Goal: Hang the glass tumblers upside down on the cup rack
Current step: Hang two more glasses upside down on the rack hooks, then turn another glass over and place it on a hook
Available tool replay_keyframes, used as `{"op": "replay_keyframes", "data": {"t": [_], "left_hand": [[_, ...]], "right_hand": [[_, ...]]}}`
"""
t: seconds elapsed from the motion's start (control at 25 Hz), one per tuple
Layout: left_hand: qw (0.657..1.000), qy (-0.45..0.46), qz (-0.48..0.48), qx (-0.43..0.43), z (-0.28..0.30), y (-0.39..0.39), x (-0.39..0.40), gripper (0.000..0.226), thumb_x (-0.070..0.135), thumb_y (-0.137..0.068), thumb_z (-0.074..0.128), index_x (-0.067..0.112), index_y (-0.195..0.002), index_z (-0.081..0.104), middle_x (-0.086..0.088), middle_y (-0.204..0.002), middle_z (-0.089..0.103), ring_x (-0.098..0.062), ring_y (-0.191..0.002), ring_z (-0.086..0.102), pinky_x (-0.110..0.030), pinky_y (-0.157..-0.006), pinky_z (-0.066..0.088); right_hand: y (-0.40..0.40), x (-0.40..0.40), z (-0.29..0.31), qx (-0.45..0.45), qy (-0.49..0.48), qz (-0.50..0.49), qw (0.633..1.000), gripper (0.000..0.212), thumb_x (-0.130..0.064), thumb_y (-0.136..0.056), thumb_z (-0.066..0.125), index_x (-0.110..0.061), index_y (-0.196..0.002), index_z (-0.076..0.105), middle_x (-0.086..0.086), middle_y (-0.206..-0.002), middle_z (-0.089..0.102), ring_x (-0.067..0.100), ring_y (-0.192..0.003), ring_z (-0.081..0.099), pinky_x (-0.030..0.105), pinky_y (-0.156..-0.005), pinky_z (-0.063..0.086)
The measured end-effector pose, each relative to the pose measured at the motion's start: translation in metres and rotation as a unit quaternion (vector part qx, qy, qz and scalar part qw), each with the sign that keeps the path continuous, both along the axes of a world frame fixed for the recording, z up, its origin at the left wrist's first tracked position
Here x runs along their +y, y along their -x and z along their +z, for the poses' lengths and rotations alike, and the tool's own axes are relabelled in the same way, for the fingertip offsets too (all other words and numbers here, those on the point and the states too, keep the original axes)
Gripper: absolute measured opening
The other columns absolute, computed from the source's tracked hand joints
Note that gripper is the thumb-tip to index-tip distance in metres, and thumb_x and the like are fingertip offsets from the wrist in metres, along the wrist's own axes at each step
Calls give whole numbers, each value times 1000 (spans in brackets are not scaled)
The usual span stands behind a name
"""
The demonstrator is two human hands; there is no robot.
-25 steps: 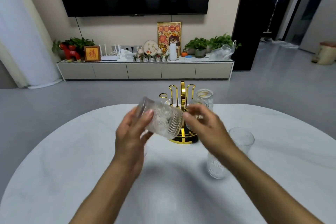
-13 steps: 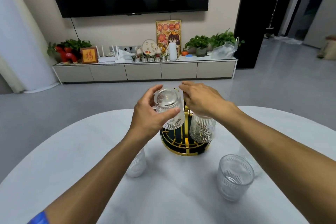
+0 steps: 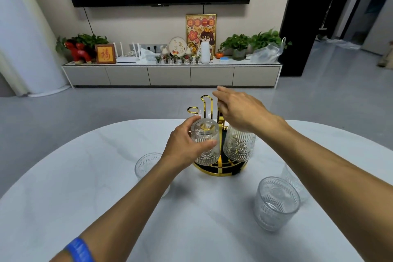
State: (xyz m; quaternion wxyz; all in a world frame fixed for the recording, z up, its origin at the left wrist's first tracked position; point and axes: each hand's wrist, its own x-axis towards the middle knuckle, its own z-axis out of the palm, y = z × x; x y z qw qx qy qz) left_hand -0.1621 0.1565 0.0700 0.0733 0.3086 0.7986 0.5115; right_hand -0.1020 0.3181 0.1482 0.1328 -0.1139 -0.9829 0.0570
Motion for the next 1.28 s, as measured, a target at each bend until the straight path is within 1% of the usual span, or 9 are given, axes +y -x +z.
{"op": "replay_keyframes", "data": {"t": [0.16,0.24,0.4,0.52,0.64,0.92,1.04,1.16,1.28], "left_hand": [[998,46,15,32,-1,-9,-39,96,53,-65,80,34,-146,32,5,-151,43,-16,-134,41,-32,-98,40],[988,75,93,96,-18,-14,-78,88,52,-67,78,34,-143,37,4,-150,43,-18,-135,37,-33,-102,34],[970,202,126,53,-49,-11,-124,93,43,-68,80,27,-146,32,-4,-153,37,-28,-137,34,-39,-108,32],[985,125,119,-22,-56,-9,-121,92,36,-67,84,30,-144,34,-3,-137,52,-26,-123,51,-31,-94,38],[984,71,161,-30,-54,-20,-122,90,36,-59,87,30,-136,40,1,-121,57,-24,-110,56,-31,-87,42],[996,-83,34,6,8,-75,-141,81,38,-50,86,31,-124,53,10,-120,61,-8,-105,61,-25,-83,54],[997,-55,-32,42,39,-88,-144,86,38,-49,82,33,-130,52,10,-118,58,-4,-104,59,-17,-78,52],[994,-45,-68,71,57,-94,-145,92,37,-48,85,36,-133,51,11,-114,59,-3,-98,60,-16,-73,51],[990,-130,-42,-23,54,-106,-144,81,45,-58,86,41,-131,51,9,-117,64,-7,-102,64,-22,-74,56]], "right_hand": [[-42,-42,-10,266,102,7,959,54,7,-81,49,-15,-130,55,8,-146,49,33,-123,51,45,-95,48],[-75,-75,-35,301,198,29,932,69,18,-68,44,-17,-126,58,6,-148,43,28,-127,49,38,-99,47],[-125,-137,-85,226,341,47,911,81,27,-62,35,-19,-122,61,1,-151,36,20,-134,43,20,-101,39],[-143,-155,-95,161,470,47,867,84,24,-67,34,-36,-118,61,-19,-149,34,6,-117,56,14,-70,43],[-152,-154,-88,144,591,40,792,83,24,-72,40,-44,-113,64,-23,-143,45,-1,-107,61,26,-61,46],[-135,-160,-48,124,619,14,776,52,-1,-85,65,-30,-127,56,-2,-137,53,11,-97,67,28,-72,58],[-132,-165,-26,68,564,68,820,78,-39,-69,82,-42,-137,43,-11,-131,55,6,-102,65,27,-81,55],[-135,-166,-10,90,532,43,841,87,-47,-55,83,-39,-134,47,-8,-125,60,12,-108,62,40,-86,57],[-139,-161,-5,140,638,18,757,73,-34,-55,85,-29,-122,56,2,-120,62,20,-98,68,40,-72,62]]}}
